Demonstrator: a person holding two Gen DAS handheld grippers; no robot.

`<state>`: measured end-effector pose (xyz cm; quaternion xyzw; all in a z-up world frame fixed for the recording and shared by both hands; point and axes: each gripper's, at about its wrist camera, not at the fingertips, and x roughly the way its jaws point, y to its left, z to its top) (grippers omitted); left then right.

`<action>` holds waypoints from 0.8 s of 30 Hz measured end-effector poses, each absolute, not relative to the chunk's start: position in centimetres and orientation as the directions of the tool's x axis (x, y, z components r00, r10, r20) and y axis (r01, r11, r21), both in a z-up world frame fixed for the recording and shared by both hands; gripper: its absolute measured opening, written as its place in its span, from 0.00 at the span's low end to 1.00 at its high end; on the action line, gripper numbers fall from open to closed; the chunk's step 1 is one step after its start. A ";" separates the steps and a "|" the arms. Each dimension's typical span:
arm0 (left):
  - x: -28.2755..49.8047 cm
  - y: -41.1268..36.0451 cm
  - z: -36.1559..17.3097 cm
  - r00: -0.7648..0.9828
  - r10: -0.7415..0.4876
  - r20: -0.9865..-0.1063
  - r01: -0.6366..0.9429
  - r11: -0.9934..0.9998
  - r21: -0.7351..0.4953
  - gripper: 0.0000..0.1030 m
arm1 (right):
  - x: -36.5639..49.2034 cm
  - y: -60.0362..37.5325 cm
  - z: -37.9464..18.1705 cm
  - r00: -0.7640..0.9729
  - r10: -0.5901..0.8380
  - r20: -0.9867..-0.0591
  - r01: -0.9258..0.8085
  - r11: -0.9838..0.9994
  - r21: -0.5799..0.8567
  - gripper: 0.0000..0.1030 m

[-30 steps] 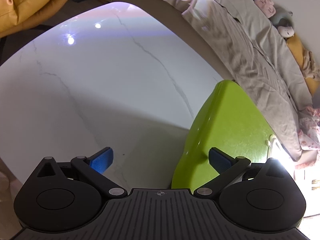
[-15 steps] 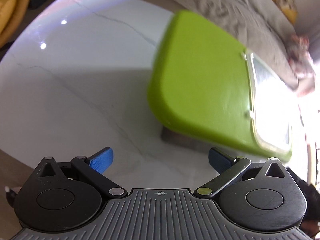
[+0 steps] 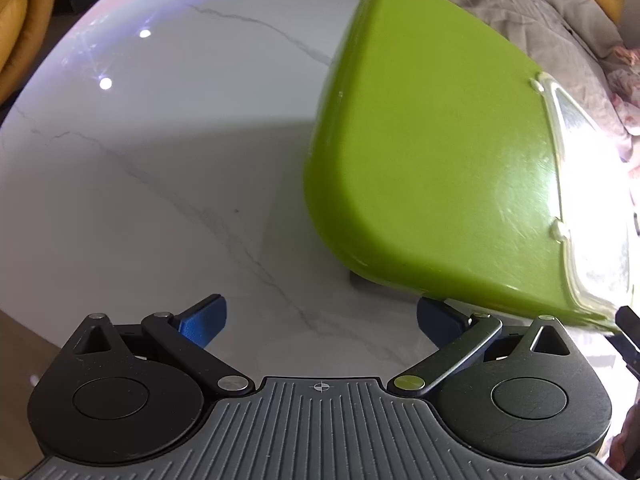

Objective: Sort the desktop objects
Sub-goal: 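Shift the green lid with both grippers to align it on the box rim, then open both grippers and pull them back from the lidded box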

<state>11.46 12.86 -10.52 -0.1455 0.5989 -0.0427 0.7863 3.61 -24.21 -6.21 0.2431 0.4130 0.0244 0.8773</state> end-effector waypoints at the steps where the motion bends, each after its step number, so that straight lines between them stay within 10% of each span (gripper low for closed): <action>1: 11.1 12.9 -10.5 0.275 -0.254 -0.927 -0.096 0.952 -0.290 1.00 | 3.3 -24.3 -6.2 0.656 0.256 -0.710 0.153 0.876 0.457 0.91; 15: 9.2 18.8 -9.8 0.352 -0.294 -0.889 -0.292 0.868 -0.403 1.00 | -1.3 -32.3 -6.2 0.814 0.049 -0.579 0.373 0.720 0.585 0.95; 24: 8.1 19.5 -9.9 0.344 -0.306 -0.888 -0.305 0.858 -0.414 1.00 | 2.4 -29.7 -7.7 0.781 0.093 -0.618 0.298 0.814 0.499 0.70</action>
